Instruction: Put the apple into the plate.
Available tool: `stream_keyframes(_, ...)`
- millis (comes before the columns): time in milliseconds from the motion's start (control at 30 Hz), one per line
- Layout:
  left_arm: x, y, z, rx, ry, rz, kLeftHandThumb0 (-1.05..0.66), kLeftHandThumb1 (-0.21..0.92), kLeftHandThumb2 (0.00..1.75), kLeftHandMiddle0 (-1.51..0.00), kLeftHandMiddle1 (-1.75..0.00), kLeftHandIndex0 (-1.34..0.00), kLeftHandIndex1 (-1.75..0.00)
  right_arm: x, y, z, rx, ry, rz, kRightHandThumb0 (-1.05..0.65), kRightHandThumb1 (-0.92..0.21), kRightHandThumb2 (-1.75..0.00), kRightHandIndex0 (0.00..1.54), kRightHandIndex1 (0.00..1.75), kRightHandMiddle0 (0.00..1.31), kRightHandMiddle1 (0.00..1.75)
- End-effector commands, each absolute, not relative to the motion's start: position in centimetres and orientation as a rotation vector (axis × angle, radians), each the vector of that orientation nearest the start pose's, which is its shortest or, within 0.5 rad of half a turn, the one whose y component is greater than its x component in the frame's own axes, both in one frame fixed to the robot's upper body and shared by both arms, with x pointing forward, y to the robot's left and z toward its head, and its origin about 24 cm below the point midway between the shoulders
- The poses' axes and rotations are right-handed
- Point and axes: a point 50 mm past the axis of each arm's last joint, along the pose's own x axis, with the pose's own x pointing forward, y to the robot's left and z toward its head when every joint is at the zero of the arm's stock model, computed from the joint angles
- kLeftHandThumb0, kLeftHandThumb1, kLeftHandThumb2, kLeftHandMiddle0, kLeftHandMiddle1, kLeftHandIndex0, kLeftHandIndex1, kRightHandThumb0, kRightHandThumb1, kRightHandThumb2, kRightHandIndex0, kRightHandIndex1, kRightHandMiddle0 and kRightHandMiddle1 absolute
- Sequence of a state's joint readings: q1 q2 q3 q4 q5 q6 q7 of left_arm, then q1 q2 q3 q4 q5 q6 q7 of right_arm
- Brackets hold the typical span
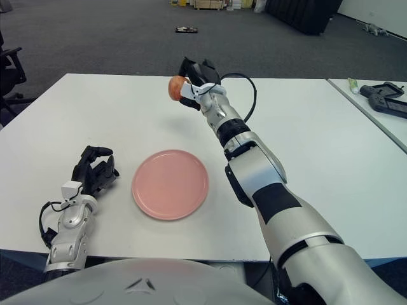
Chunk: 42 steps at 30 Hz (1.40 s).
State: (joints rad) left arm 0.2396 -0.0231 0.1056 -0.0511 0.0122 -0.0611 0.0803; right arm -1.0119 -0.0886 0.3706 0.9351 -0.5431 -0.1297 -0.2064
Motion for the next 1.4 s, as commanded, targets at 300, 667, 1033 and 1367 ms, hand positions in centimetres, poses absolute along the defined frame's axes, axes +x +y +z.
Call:
stream_keyframes(300, 20.9, 18.7, 1.1, 0.009, 0.078, 0.240, -0.37, 0.76, 0.76, -0.78, -1.75, -0.29, -1.75, 34.9, -4.0, 15.7, -0.865, -0.474, 0.348, 0.00, 0.04, -1.72, 0.87, 1.74, 0.65, 1.74)
stream_keyframes(667, 21.1, 18.8, 1.0, -0.002, 0.077, 0.244, -0.37, 0.75, 0.76, -0.81, -1.75, -0.30, -1.75, 29.6, -4.8, 16.4, -0.859, -0.566, 0.487, 0.00, 0.03, -1.70, 0.89, 1.69, 0.64, 1.75)
stream_keyframes(1033, 21.3, 18.9, 1.0, -0.001, 0.087, 0.243, -0.37, 0.74, 0.79, -0.81, -1.75, -0.30, -1.75, 26.6, -5.7, 16.0, -0.845, -0.492, 0.672, 0.00, 0.05, -1.72, 0.91, 1.69, 0.65, 1.75)
stream_keyframes(1367, 21.3, 19.0, 1.1, 0.000, 0.085, 0.241, -0.37, 0.73, 0.79, -0.82, -1.75, -0.31, -1.75, 24.1, -6.6, 13.8, -0.866, -0.369, 0.802, 0.00, 0.06, -1.71, 0.92, 1.66, 0.66, 1.75)
